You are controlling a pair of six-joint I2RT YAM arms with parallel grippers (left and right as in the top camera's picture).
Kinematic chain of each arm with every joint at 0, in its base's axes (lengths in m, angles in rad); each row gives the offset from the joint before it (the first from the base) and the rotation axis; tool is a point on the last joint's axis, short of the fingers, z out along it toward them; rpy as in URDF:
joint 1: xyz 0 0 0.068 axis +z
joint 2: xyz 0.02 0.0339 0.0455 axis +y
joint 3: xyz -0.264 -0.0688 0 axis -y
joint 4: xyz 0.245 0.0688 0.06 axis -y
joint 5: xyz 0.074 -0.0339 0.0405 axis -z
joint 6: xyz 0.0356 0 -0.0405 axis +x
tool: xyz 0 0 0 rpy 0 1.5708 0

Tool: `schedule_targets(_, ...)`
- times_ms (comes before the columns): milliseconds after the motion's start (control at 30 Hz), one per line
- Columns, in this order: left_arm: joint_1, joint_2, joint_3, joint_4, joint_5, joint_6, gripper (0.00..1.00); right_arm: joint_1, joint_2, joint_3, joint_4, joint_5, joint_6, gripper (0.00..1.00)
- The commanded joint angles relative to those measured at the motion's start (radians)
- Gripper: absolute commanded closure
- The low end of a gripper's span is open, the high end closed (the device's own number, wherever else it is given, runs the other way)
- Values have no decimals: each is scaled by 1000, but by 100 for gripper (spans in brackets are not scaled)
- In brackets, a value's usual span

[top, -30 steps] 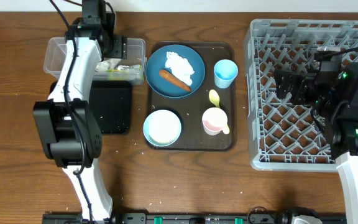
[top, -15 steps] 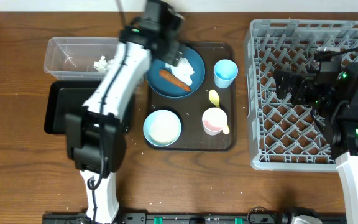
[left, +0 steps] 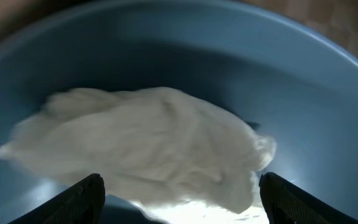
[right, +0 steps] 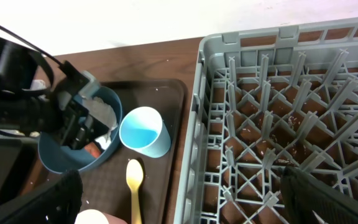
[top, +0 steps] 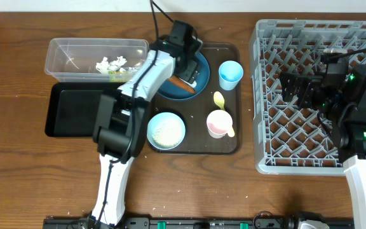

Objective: Sort waste into correct bins and load items into the dishwasher rack
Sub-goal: 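Reach left gripper back into blue bowl and grasp the white tissue, then drop the white tissue into the clear container with left gripper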

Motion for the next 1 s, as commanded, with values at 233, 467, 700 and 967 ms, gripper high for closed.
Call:
schedule_targets(233,-8,28,8,0,-12,13,57,-1,1,22,-19,1,-7,1)
schedule_targets(467,-7,10,14,0,-15,-6,94,-1,1,22,-27,0,-6,1)
schedule_targets(700,16,-132,76,-15,-35,-133,94,-1,1,22,-26,0,-6,1)
schedule_targets(967,78,-323,76,-84,-43,-147,94,-1,1,22,-26,0,-6,1)
